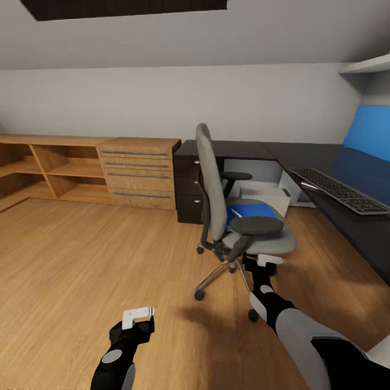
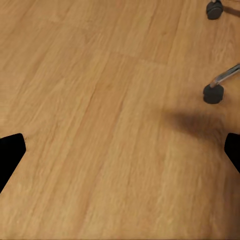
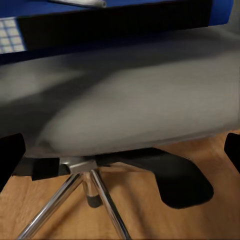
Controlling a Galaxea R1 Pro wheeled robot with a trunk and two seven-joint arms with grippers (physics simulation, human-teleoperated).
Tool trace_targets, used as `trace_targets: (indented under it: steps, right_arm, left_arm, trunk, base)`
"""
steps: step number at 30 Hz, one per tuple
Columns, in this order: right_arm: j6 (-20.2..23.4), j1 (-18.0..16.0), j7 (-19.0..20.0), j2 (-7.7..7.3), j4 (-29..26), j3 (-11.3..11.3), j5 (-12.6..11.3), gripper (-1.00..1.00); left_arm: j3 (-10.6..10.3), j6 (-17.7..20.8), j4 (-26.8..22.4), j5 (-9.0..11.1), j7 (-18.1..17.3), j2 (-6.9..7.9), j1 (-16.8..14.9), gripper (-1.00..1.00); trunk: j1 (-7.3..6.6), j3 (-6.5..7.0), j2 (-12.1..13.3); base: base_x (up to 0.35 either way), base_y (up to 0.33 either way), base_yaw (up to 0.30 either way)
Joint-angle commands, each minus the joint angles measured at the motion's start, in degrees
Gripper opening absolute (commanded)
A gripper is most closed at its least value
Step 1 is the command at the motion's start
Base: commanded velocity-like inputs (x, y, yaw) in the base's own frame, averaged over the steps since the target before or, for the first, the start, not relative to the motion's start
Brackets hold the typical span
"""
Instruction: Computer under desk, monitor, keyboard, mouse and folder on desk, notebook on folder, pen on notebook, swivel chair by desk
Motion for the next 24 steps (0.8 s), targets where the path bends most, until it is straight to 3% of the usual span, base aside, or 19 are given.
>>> trace_targets:
  steps: [1,24]
  right_arm:
    - [-0.2,0.0,0.0,0.08,0.0,-0.1,0.0,1.0]
    - [-0.2,0.0,0.0,0.14,0.0,-0.1,0.0,1.0]
  left_arm:
    - [-0.1,0.3,0.0,0.0,0.3,0.0,0.0,1.0]
    - [0.0,0.3,0.1,0.1,0.6,0.0,0.0,1.0]
  trunk:
    - [-0.01,0.03,0.0]
    - [-0.01,1.6,0.0]
  base:
    - [0.0,0.0,0.161]
    - [0.0,0.0,0.148]
